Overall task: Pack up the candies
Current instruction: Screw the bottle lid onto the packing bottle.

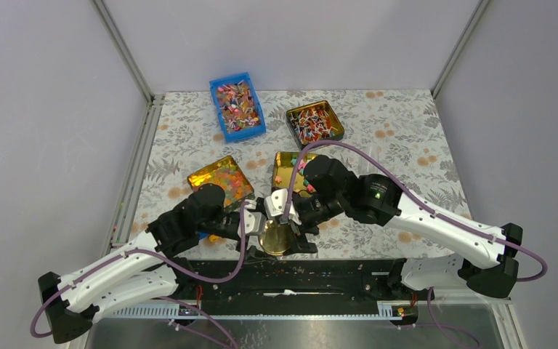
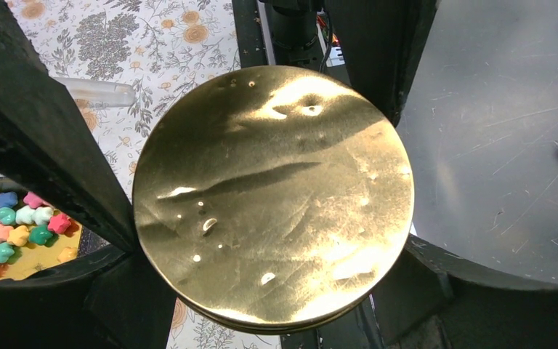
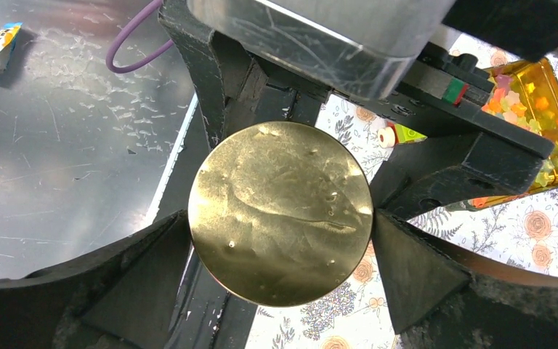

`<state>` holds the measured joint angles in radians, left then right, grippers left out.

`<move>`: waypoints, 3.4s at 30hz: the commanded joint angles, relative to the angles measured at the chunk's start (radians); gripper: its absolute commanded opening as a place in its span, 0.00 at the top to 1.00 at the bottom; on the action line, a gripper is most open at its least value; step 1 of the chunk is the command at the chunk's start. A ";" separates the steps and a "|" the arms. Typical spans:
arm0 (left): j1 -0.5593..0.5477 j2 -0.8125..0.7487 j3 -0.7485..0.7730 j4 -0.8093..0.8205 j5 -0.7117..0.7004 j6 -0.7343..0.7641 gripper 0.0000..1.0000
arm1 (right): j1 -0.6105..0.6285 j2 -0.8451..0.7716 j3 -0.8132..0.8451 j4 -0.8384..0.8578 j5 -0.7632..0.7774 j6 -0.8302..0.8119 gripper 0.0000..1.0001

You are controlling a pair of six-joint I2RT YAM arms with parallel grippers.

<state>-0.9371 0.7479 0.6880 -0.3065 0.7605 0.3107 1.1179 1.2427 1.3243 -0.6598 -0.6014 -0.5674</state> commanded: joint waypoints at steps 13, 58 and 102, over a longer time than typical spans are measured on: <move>0.000 -0.033 0.038 0.182 -0.083 -0.060 0.52 | -0.006 -0.051 -0.085 0.130 0.110 0.113 0.21; 0.000 -0.032 0.061 0.023 -0.325 -0.020 0.54 | 0.060 -0.145 -0.212 0.196 0.403 0.272 0.00; -0.001 -0.006 0.081 0.018 0.049 -0.002 0.53 | -0.037 0.016 0.008 0.059 -0.092 0.119 0.09</move>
<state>-0.9356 0.7422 0.7200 -0.4221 0.7570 0.3470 1.0809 1.2629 1.3380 -0.6464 -0.6662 -0.4881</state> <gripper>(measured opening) 0.806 0.938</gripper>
